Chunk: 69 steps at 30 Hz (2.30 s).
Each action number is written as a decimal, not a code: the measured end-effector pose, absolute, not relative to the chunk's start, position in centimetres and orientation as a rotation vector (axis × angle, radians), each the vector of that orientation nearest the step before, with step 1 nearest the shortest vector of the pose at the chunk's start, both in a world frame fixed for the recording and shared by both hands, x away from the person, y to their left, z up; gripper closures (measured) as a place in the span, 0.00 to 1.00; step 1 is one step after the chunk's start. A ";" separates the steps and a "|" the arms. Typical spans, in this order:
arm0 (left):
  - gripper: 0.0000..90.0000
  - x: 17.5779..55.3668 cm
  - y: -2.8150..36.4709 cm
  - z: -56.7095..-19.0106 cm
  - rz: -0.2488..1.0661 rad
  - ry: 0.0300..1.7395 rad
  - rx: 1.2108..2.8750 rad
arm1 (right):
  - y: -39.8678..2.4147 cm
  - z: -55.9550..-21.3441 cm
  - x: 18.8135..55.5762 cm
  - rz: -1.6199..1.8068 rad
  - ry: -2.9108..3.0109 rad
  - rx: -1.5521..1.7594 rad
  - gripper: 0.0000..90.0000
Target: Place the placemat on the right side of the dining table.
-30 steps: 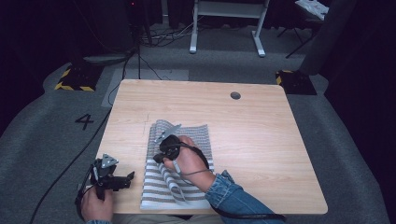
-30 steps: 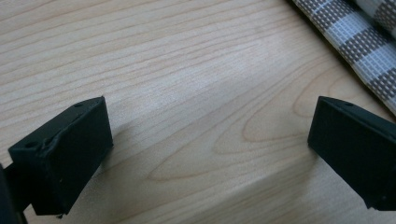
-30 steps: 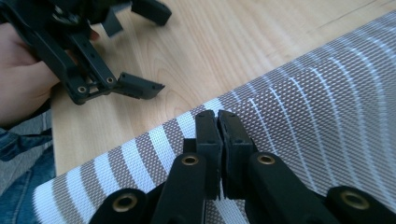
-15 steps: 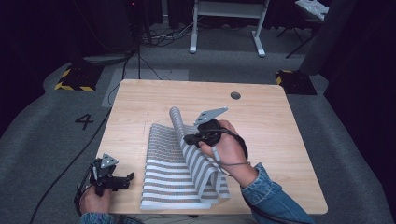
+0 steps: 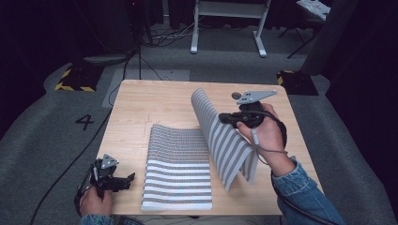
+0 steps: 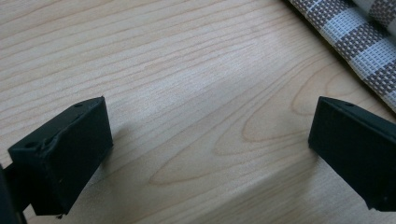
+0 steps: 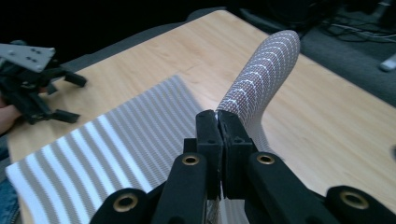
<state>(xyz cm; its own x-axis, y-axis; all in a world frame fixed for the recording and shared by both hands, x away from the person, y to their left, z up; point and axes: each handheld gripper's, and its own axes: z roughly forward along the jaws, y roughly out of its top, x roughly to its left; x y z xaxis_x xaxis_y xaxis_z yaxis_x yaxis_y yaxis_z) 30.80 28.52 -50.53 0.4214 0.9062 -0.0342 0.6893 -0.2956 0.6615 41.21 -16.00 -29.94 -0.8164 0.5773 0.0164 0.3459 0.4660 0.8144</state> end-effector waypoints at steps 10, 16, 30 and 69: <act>0.00 31.1 28.7 -50.5 0.458 1.328 2.086 | -22.1 -28.1 42.7 1.249 2.324 0.902 0.98; 0.00 31.0 28.7 -50.5 0.460 1.328 2.084 | -25.2 -27.6 43.5 1.216 2.251 0.963 0.98; 0.00 30.9 28.6 -50.5 0.462 1.346 2.075 | -31.1 -28.1 45.9 1.124 2.102 1.084 0.98; 0.00 30.9 28.5 -50.5 0.459 1.347 2.074 | -24.6 -40.1 43.2 1.201 2.427 1.069 0.89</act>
<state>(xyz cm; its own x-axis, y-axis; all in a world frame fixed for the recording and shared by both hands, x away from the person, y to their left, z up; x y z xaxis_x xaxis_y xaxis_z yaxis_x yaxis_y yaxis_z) 30.87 28.54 -50.52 0.4207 0.9063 -0.0412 0.6922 -0.2914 0.6603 43.23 -24.63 -40.11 -0.7073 0.6984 0.1088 0.5104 0.3981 0.7623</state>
